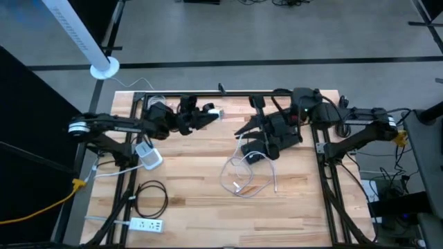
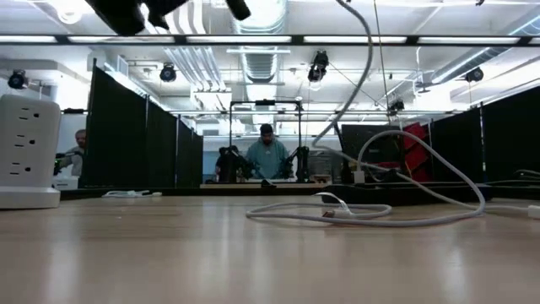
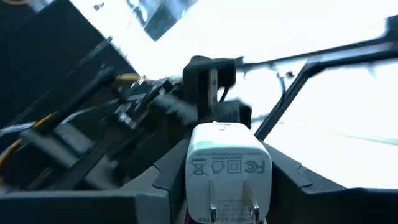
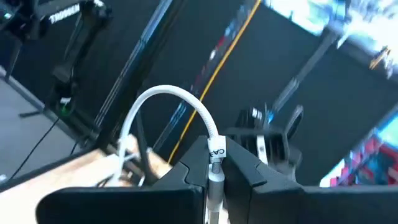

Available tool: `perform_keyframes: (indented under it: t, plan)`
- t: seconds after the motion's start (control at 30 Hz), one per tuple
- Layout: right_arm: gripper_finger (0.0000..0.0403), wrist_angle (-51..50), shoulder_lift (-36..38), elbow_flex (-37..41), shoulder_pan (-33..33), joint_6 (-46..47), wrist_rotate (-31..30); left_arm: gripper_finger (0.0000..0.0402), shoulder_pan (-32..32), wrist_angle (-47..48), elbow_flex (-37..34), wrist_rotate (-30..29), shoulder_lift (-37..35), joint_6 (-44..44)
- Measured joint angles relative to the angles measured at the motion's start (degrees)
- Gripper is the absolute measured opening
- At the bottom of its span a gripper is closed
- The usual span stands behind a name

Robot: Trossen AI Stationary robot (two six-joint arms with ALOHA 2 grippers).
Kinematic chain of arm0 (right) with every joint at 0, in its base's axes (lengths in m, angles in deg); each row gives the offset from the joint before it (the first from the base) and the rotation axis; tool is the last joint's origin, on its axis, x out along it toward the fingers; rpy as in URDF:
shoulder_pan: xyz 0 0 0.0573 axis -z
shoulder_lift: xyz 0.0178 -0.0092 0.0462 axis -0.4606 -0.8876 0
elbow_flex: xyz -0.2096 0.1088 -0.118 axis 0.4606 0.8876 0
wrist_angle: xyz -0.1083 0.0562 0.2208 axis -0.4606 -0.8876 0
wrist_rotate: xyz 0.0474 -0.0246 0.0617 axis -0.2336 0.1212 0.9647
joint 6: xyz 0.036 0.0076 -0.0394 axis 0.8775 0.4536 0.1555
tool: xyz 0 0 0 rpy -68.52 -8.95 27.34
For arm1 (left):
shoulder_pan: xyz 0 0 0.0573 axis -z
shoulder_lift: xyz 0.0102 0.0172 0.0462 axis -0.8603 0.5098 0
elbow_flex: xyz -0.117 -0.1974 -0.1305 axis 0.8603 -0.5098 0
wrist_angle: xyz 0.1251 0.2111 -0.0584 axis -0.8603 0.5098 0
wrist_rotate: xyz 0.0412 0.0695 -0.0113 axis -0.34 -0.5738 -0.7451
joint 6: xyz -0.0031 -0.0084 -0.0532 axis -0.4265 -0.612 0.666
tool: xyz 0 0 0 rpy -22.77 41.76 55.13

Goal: Insert USB
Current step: Insert the top white charger cable into the white charger adapter

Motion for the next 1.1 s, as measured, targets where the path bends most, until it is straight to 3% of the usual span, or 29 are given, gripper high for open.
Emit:
perform_keyframes:
  t: [0.17,0.5,1.1]
  plan:
    - [0.0014,10.09,-1.31,-0.02,2.07,0.52,1.36,0.0127,1.68,-7.11,5.84,-1.05,5.64,3.40]
    - [0.0014,22.56,-4.20,-0.04,2.79,5.30,1.84,0.0127,4.61,-9.82,16.05,1.64,11.32,4.71]
    - [0.0014,31.44,-7.66,-0.48,2.73,8.32,1.77,0.0127,3.50,-12.34,18.62,7.72,13.04,10.66]
